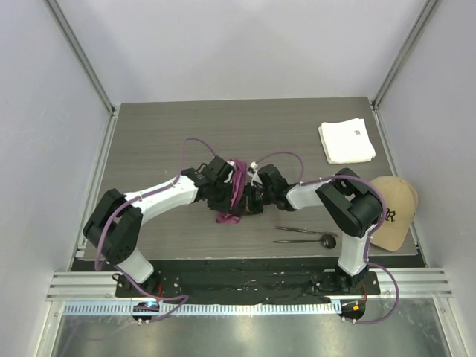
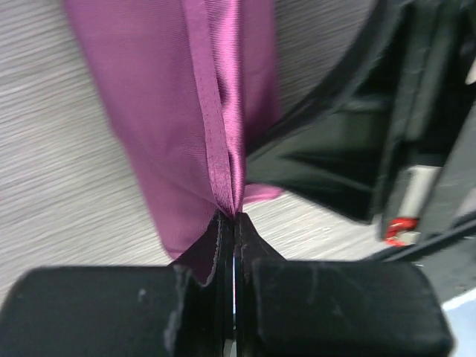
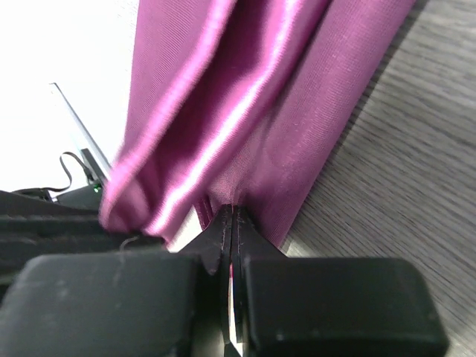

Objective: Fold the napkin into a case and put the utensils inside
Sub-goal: Smooth out the smaller rectangle-folded napkin at the center of the board.

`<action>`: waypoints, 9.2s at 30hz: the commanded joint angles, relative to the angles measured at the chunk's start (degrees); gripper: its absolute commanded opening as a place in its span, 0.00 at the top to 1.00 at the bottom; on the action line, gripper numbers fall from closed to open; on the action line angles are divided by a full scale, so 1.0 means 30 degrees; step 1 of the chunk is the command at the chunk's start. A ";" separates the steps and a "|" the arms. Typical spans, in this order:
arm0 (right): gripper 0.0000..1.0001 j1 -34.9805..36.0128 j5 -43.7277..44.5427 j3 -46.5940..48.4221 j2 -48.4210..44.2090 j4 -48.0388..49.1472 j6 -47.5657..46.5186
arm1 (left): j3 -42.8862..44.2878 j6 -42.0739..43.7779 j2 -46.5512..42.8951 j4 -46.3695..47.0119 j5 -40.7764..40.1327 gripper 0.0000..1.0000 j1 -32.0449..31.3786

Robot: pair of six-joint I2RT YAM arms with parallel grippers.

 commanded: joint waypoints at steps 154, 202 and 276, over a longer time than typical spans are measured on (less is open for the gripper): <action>0.94 -0.2726 0.4217 0.1457 -0.1579 -0.5928 -0.4076 | -0.2640 -0.4436 0.0467 0.7047 0.1830 0.96 -0.1951; 0.94 -0.2316 0.0266 -0.0125 -0.5184 -0.6754 -0.4489 | 0.0554 -0.0450 0.1783 0.3295 -0.6463 0.65 -0.6111; 0.79 -0.3225 -0.0789 0.4796 -0.1581 -0.7341 -0.5136 | -0.1173 -0.2148 -0.6214 0.3996 -0.1928 0.78 0.0295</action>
